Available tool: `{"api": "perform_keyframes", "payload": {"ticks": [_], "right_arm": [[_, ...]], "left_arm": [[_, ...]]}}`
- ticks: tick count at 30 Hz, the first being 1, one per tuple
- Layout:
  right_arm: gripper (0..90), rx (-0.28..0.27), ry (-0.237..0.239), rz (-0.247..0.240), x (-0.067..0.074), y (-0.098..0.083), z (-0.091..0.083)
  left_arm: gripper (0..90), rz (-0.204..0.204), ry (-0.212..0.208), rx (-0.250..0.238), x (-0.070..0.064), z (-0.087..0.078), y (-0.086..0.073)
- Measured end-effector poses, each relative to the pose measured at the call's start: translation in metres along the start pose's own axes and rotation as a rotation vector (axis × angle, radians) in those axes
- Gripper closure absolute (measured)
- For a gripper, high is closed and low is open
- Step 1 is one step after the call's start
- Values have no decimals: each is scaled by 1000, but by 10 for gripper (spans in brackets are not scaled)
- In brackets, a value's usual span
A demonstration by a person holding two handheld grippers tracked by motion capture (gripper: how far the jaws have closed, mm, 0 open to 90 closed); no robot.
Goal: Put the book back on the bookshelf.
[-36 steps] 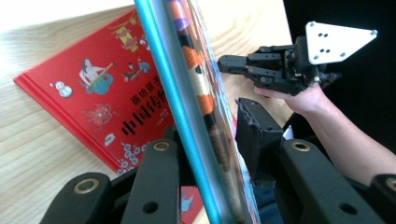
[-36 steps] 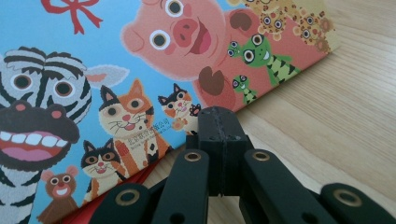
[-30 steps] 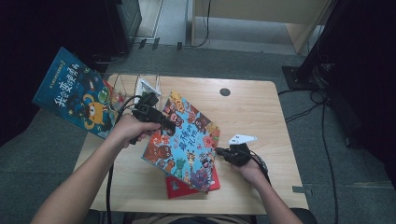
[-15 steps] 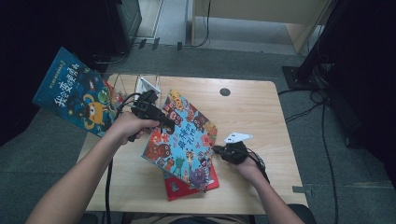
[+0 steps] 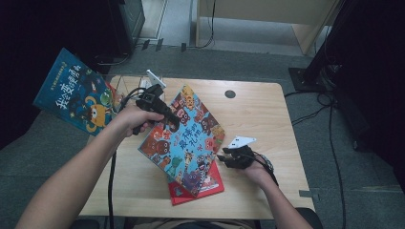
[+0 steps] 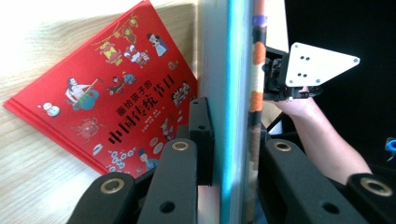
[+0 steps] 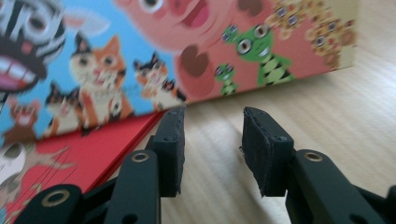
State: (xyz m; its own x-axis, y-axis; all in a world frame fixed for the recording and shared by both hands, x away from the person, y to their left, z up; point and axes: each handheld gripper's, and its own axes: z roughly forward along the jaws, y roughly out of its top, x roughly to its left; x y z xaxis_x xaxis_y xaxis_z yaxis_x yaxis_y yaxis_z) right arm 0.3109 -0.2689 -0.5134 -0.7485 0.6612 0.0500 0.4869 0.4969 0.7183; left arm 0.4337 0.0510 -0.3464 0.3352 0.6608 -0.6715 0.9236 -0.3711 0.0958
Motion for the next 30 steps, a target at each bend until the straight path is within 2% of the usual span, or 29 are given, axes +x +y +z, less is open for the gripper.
{"api": "perform_keyframes", "payload": {"ticks": [7, 9, 10, 11, 12, 13, 14, 15, 17, 18, 19, 20, 21, 22, 23, 26, 30], "right_arm": [[581, 3, 42, -18, 6, 0, 1], [581, 1, 44, -26, 6, 0, 1], [581, -1, 50, -32, 8, 0, 1], [581, -1, 50, -32, 8, 0, 1], [594, -1, 49, -40, 10, -1, 2], [595, -2, 48, -38, 11, -1, 1], [595, -4, 47, -36, 11, -1, 1], [596, -6, 46, -35, 11, -1, 1], [598, -5, 43, -34, 12, -2, 1], [604, -11, 41, -31, 13, -3, 0], [604, -11, 41, -31, 13, -3, 0], [608, -10, 38, -30, 14, -4, -1], [608, -10, 38, -30, 14, -4, -1], [609, -15, 35, -25, 15, -5, -1], [609, -15, 35, -25, 15, -5, -1], [611, -24, 35, -24, 16, -7, -2], [611, -35, 35, -15, 17, -10, -3]], "left_arm": [[803, 12, 70, -3, -11, -22, 5], [802, 13, 74, -17, -13, -35, 5], [805, 12, 67, -37, -13, -48, 4], [810, 12, 67, -37, -13, -48, 4], [809, 18, 62, -45, -14, -57, 3], [812, 25, 50, -68, -17, -75, 2], [810, 27, 48, -88, -19, -86, 2], [811, 27, 48, -88, -19, -86, 2], [812, 37, 46, -114, -23, -109, 2], [812, 38, 48, -141, -25, -132, 2], [812, 38, 48, -141, -25, -132, 2], [814, 35, 49, -153, -25, -144, 2], [814, 31, 52, -161, -25, -155, 1], [814, 23, 56, -183, -23, -177, 0], [814, 23, 56, -183, -23, -177, 0], [814, -14, 76, -226, -15, -209, -4], [813, -50, 119, -262, -3, -240, -11]]}}
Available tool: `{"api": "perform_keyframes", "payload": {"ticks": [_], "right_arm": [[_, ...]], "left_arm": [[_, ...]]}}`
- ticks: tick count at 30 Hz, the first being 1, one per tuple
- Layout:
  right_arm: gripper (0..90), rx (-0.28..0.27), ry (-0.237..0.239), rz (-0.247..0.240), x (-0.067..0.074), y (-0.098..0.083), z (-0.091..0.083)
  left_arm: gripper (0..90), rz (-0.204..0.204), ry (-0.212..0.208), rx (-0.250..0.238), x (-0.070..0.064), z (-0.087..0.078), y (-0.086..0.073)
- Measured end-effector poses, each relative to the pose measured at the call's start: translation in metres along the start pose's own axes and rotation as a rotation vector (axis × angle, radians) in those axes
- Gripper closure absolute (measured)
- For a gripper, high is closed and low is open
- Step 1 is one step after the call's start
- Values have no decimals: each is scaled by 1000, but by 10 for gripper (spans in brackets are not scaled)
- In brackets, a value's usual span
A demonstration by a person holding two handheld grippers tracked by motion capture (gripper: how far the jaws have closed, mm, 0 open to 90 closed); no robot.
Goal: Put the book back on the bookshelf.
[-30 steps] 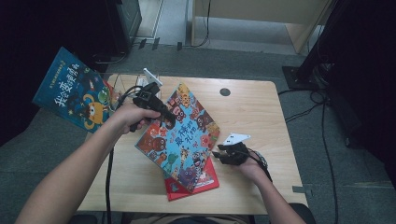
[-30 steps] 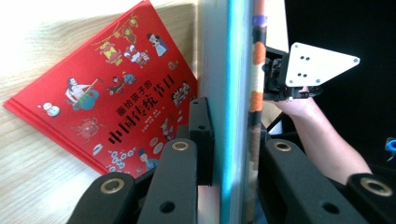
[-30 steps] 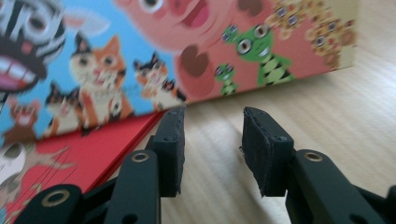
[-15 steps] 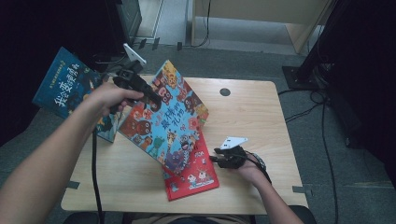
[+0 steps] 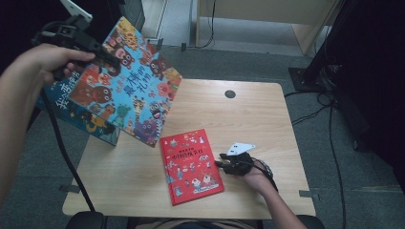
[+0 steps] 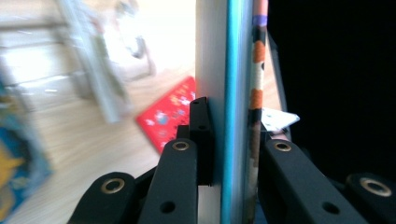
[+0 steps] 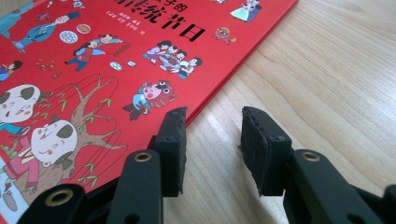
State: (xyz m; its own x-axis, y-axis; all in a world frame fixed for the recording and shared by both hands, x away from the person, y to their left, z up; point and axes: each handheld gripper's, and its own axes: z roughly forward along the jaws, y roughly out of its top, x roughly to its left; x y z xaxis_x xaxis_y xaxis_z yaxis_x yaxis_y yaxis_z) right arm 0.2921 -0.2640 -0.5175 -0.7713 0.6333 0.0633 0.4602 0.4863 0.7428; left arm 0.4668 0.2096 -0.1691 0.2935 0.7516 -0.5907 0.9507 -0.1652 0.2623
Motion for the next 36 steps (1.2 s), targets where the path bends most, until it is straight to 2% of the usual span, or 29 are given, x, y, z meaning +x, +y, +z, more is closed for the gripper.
{"api": "perform_keyframes", "payload": {"ticks": [1, 2, 6, 9, 10, 11, 15, 17, 18, 19, 20, 28, 33, 36], "right_arm": [[610, -5, 2, 4, 1, -1, -1], [610, -5, 2, 4, 1, -1, -1], [610, -14, 5, 5, 1, -3, -1], [611, -23, 1, 10, 1, -4, -1], [610, -24, 1, 10, 1, -4, -1], [610, -24, 0, 12, 1, -4, -1], [608, -28, 8, 13, 0, -5, -1], [609, -28, 8, 13, 0, -5, -1], [610, -30, 8, 13, 0, -5, -1], [610, -31, 8, 14, 0, -5, -1], [611, -32, 9, 14, 0, -5, -1], [617, -31, 9, 16, 0, -4, 0], [624, -25, 6, 15, 0, -3, 0], [628, -24, 8, 12, -1, -2, 1]], "left_arm": [[812, -25, 17, -23, 10, -15, -1], [811, -25, 17, -23, 10, -15, -1], [812, -69, 38, -68, 34, -44, -4], [812, -93, 56, -81, 50, -60, -8], [812, -116, 62, -95, 61, -68, -11], [812, -116, 62, -95, 61, -68, -11], [810, -152, 96, -99, 88, -78, -16], [807, -151, 96, -101, 93, -80, -17], [808, -171, 106, -104, 103, -83, -21], [808, -171, 106, -104, 103, -83, -21], [807, -189, 112, -105, 111, -87, -24], [797, -233, 158, -113, 126, -90, -31], [797, -250, 195, -93, 132, -76, -30], [794, -254, 220, -72, 134, -57, -25]]}}
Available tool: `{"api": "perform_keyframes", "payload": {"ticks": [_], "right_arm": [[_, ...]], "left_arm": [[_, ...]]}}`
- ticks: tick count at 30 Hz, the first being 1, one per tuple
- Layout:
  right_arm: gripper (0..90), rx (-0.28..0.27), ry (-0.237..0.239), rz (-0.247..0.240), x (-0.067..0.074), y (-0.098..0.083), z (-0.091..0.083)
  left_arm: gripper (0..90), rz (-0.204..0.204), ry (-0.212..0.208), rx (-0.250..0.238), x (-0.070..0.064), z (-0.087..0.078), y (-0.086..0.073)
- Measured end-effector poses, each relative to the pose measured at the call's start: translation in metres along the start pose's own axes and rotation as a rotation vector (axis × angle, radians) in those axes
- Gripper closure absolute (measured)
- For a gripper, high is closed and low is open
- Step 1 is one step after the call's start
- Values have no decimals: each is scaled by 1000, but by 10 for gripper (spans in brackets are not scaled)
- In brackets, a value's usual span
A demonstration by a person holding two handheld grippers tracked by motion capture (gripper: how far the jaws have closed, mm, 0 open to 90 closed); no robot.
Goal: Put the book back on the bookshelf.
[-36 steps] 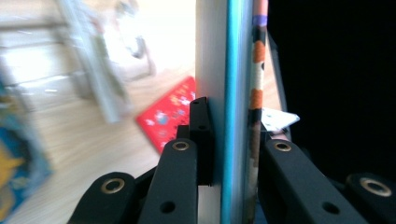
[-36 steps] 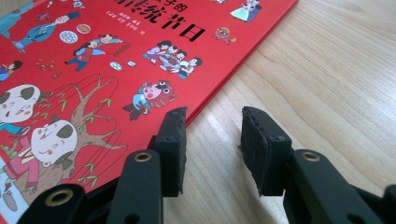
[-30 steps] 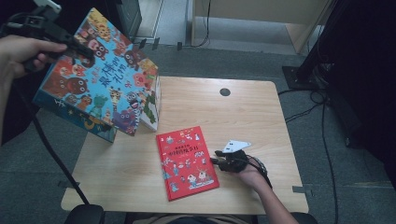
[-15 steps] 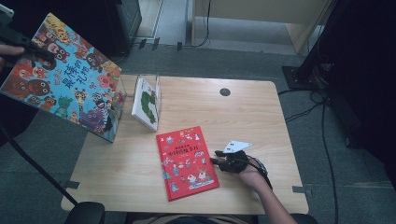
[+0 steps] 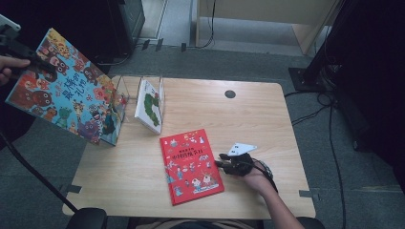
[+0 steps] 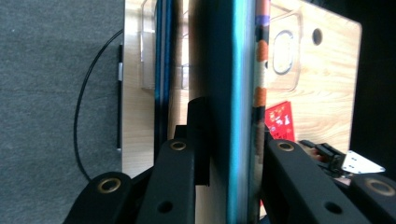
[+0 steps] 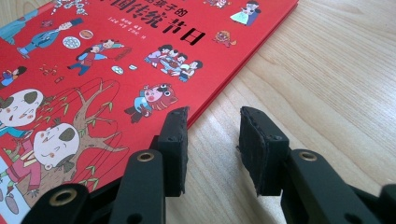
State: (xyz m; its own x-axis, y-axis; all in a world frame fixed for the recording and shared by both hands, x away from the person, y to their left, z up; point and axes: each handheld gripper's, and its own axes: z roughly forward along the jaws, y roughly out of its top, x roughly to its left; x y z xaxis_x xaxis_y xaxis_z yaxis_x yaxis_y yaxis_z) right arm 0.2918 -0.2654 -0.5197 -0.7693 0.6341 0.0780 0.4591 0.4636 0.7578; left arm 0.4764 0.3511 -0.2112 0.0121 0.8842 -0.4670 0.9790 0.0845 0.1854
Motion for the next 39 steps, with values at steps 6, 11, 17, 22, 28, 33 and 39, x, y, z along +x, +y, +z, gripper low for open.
{"api": "perform_keyframes", "payload": {"ticks": [6, 11, 17, 22, 28, 33, 39], "right_arm": [[632, 4, -1, -4, 0, 1, 1], [632, 3, 2, -3, -1, 1, 1], [632, 3, -1, -2, -1, 1, 1], [632, 3, -3, 0, 0, 1, 1], [633, 4, -5, 0, 0, 1, 1], [632, 5, -5, 1, 0, 1, 1], [633, 5, -5, 0, 0, 1, 1]], "left_arm": [[795, 2, 15, 18, -2, 21, 4], [797, 5, 22, 35, 0, 38, 6], [783, 36, 34, 67, -2, 50, 7], [782, 37, 50, 78, -6, 52, 8], [772, 54, 48, 55, -8, 49, 6], [749, 47, 22, 14, -12, 45, 6], [712, 53, 31, 12, -13, 42, 5]]}}
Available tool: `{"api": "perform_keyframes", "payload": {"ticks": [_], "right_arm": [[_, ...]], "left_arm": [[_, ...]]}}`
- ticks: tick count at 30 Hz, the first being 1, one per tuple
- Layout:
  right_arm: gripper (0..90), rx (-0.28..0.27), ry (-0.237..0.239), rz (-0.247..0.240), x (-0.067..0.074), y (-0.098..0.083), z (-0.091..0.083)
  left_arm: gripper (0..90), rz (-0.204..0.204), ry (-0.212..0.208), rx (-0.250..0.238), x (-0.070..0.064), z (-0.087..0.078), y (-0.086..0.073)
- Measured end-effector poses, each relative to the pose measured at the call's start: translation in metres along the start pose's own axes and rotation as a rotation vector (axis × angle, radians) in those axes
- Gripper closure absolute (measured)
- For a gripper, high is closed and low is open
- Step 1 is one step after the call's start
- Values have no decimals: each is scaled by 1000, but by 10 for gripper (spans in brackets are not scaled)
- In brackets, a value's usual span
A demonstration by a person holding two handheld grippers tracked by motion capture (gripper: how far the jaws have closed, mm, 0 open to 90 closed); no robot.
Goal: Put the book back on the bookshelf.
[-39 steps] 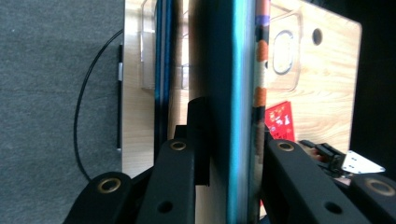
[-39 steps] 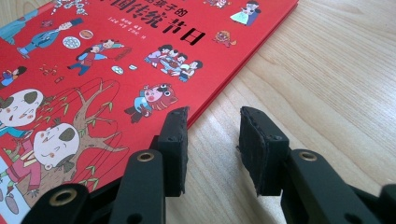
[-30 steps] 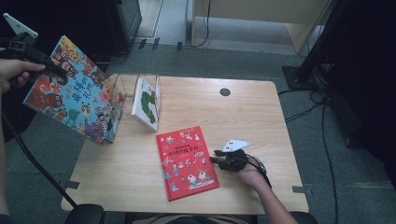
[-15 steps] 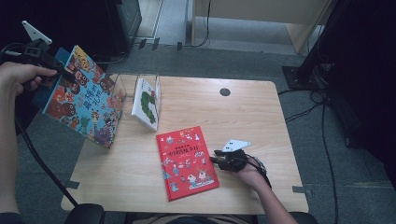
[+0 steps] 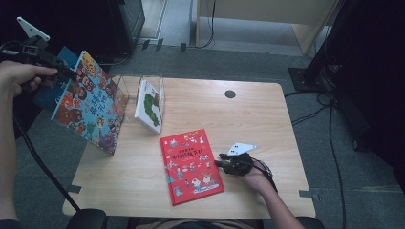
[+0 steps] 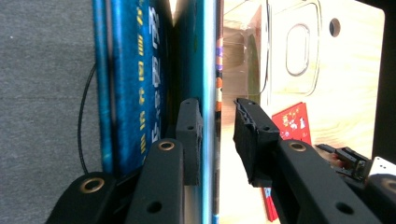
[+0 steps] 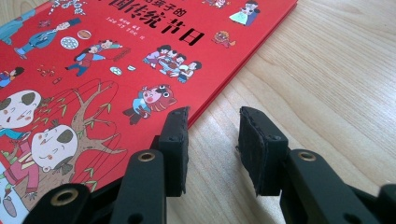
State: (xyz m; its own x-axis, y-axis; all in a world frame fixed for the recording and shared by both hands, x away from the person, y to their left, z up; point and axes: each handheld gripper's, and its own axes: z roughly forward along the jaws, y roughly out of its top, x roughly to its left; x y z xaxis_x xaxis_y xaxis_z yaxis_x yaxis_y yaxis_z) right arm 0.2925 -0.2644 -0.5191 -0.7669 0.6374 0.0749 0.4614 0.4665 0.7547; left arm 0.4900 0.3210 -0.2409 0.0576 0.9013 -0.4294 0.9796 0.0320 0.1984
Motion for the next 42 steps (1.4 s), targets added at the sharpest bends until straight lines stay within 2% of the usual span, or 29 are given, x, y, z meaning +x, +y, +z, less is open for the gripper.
{"api": "perform_keyframes", "payload": {"ticks": [7, 10, 12, 19, 23, 29, 32, 36, 39, 42], "right_arm": [[629, 0, 1, -2, 0, 0, 0], [628, -1, 4, -2, -1, 0, 0], [624, -1, 6, -1, -1, 0, 0], [609, -2, 12, 16, -2, 1, 0], [602, 14, 12, 9, -3, 3, 0], [588, 8, 14, 16, -4, 7, 1], [578, 6, 14, 28, -6, 10, 2], [548, -12, 11, 52, -8, 13, 4], [530, -1, 21, 40, -7, 17, 7], [494, 15, 45, 64, -9, 21, 11]], "left_arm": [[646, -8, 17, -15, 0, -7, -2], [638, 3, 11, -29, 0, -11, -4], [639, 15, -11, -41, 0, -15, -5], [625, 49, -12, -65, -10, -24, -10], [613, 87, -12, -66, -19, -22, -13], [596, 114, -17, -75, -28, -20, -20], [586, 117, -10, -78, -31, -17, -23], [580, 135, -23, -78, -36, -11, -30], [573, 157, -26, -73, -41, -5, -35], [566, 173, -34, -78, -45, 1, -41]]}}
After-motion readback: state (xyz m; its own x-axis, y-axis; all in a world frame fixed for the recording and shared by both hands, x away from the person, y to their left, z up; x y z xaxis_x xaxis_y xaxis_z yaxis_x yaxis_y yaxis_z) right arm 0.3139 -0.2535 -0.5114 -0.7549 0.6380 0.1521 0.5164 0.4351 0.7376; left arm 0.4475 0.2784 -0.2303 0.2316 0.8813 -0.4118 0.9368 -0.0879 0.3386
